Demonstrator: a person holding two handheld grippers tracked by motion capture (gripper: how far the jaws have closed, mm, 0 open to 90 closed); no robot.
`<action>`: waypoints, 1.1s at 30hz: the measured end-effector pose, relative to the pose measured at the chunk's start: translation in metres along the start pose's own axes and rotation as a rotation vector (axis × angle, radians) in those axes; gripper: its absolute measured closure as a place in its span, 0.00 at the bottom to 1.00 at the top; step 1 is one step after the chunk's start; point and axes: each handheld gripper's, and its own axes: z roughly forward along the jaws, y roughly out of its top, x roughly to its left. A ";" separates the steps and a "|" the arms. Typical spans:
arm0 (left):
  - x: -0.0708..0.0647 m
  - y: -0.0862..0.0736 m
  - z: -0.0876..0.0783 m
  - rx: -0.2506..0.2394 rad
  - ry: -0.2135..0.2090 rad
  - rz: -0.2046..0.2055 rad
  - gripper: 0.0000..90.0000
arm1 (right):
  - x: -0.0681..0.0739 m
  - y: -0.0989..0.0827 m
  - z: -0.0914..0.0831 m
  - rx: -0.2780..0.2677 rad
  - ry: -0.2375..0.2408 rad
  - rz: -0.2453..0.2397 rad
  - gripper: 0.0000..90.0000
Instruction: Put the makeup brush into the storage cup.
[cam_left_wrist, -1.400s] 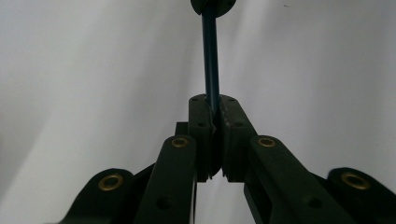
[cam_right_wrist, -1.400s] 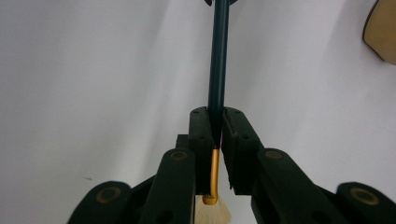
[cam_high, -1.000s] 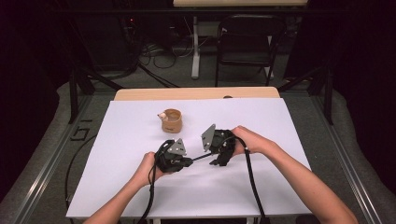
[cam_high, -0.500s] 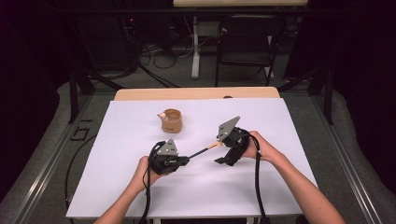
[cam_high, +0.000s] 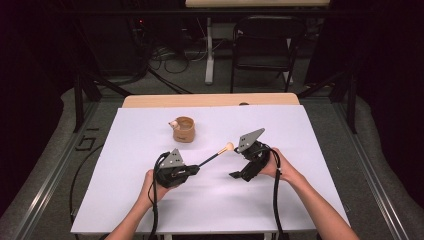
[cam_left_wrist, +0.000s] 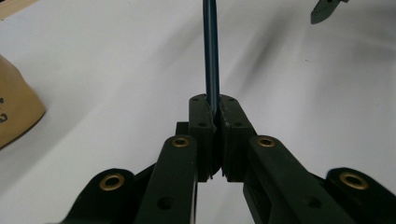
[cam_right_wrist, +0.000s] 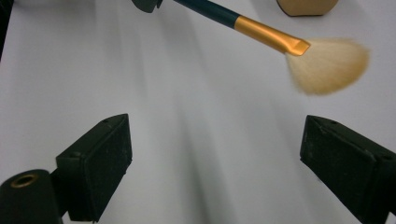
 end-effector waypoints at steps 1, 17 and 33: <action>0.000 -0.001 0.000 0.001 0.000 0.000 0.95 | 0.001 -0.002 0.002 -0.013 0.009 0.011 0.09; 0.002 -0.004 -0.006 -0.106 0.039 -0.032 0.95 | 0.007 -0.008 0.005 -0.084 0.032 0.071 0.14; -0.004 -0.007 0.002 -0.142 0.055 -0.028 0.95 | 0.006 0.007 0.012 -0.269 0.011 0.223 0.38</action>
